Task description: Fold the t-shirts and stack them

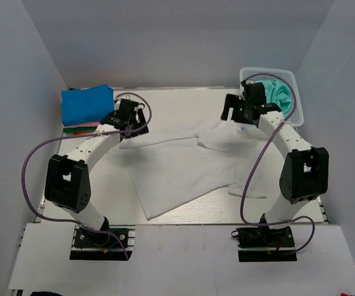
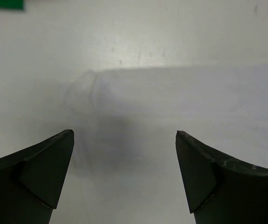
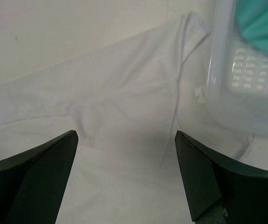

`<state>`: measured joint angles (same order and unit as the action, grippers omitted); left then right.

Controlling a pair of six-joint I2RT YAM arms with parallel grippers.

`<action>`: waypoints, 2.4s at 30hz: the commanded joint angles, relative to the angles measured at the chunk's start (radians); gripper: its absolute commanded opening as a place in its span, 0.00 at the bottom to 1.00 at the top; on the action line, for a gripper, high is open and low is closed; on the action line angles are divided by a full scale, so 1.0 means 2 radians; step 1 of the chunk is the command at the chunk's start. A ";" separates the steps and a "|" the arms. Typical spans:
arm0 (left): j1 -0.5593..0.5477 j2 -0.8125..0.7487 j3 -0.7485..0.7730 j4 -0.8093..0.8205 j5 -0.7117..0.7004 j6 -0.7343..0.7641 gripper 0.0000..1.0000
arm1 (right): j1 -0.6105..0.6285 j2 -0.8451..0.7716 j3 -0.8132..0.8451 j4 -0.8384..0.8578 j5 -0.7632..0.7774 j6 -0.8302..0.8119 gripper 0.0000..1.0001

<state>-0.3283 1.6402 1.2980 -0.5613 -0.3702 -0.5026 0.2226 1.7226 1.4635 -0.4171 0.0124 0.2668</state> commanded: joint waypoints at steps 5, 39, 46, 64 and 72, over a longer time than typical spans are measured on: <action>-0.005 -0.071 -0.148 0.047 0.133 -0.039 1.00 | -0.006 -0.002 -0.080 -0.019 -0.048 0.058 0.90; -0.005 -0.095 -0.302 0.133 0.201 -0.008 1.00 | -0.005 0.083 -0.085 0.047 -0.076 0.086 0.00; -0.005 -0.095 -0.287 0.118 0.179 -0.008 1.00 | -0.003 0.082 -0.047 0.108 -0.074 0.053 0.00; -0.005 -0.063 -0.215 0.069 0.156 0.011 1.00 | 0.001 0.307 0.329 0.255 -0.001 0.076 0.90; -0.005 -0.052 -0.135 0.058 0.122 0.008 1.00 | 0.018 0.151 0.131 0.216 -0.062 -0.001 0.90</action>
<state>-0.3397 1.5261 0.9493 -0.4358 -0.0643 -0.4831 0.2420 2.1796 1.8133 0.0086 -0.0601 0.3481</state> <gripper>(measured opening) 0.997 0.902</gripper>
